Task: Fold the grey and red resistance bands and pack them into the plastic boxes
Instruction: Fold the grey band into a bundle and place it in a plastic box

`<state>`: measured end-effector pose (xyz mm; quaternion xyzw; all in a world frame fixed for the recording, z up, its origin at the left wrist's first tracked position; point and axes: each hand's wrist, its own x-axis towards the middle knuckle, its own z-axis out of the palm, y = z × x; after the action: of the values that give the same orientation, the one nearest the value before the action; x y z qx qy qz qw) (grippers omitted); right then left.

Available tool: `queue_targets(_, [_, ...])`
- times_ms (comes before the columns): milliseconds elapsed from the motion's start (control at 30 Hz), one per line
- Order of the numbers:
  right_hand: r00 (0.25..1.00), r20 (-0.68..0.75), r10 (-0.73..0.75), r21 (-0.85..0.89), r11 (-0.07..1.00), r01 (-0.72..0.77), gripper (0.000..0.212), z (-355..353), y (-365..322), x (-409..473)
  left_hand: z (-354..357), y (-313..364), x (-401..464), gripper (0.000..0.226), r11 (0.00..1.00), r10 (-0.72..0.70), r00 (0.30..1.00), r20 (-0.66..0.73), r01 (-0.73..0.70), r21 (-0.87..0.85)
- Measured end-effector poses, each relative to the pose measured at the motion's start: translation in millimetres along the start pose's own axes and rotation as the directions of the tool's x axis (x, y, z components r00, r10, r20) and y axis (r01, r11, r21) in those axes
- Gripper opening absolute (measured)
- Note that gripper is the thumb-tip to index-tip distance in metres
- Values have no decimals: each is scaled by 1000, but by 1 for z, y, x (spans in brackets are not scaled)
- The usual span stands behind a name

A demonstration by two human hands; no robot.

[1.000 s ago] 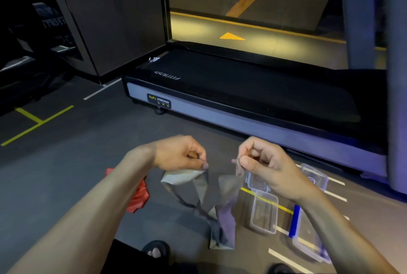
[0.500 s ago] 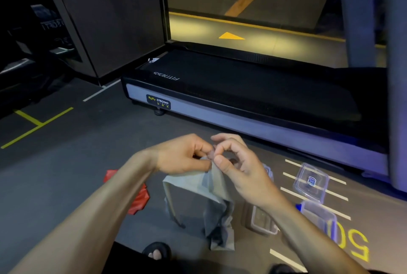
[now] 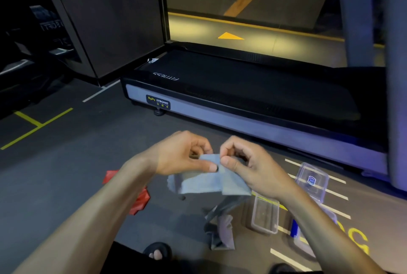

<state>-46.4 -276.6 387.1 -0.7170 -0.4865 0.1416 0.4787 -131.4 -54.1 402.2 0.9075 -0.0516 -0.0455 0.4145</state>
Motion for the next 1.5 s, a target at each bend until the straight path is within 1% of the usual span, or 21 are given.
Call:
queue_targets(67, [998,-58,-29,-48,998,26,6,-7,-1,0,-3,-3,-2,22,998,-27,999,23,28,-56])
queue_targets(200, [993,-113,-27,-57,998,21,11,-21,0,-1,-12,-5,-8,13,985,-43,996,-73,30,-171])
queue_targets(300, [991,-129,-33,-63,998,25,11,-23,0,-1,-14,-5,-9,12,980,-36,996,-88,18,-199])
queue_targets(400, [990,-137,-23,-48,999,17,11,-23,1,-2,-14,-5,-10,12,987,-44,994,-99,28,-157])
queue_targets(533, [989,-144,-11,-38,999,5,11,-23,0,-4,-13,1,-10,12,1000,-15,993,-114,13,-25])
queue_targets(567, [989,-149,-9,-37,999,4,11,-24,-1,-5,-13,2,-10,14,1000,-16,993,-116,14,-21])
queue_targets(633, [987,-162,-4,-37,999,-2,9,-25,-2,-5,-14,2,-12,19,997,-23,995,-95,16,-78])
queue_targets(733, [985,-170,4,-48,999,-13,9,-27,-3,-7,-15,5,-15,24,987,-24,1000,9,25,-160])
queue_targets(900, [984,-176,-14,-117,993,-7,7,-26,-9,-7,-6,5,-13,26,918,-155,978,137,194,-346])
queue_targets(1033, [984,-179,-25,-153,988,-2,8,-25,-13,-7,-2,4,-10,33,843,-233,961,149,276,-462])
queue_targets(1100, [984,-176,-33,-160,987,5,8,-24,-15,-7,0,2,-7,31,845,-262,957,124,290,-450])
queue_targets(1167, [984,-172,-45,-160,987,18,9,-23,-16,-7,2,0,-5,34,875,-293,955,50,289,-388])
queue_targets(1233, [986,-159,-45,-162,987,19,10,-21,-16,-6,3,-1,-3,37,904,-283,959,-7,264,-337])
queue_targets(1300, [988,-154,-29,-175,984,2,11,-21,-14,-6,4,-1,-4,35,910,-219,976,-10,200,-363])
queue_targets(1333, [986,-163,-18,-182,983,-12,11,-21,-12,-6,4,-1,-6,32,900,-191,982,2,176,-400])
queue_targets(1400, [982,-188,6,-198,979,-44,12,-23,-10,-7,2,-1,-7,23,860,-168,984,55,174,-480])
queue_targets(1500, [978,-208,15,-216,975,-60,13,-23,-11,-7,2,4,-8,18,838,-168,976,141,216,-500])
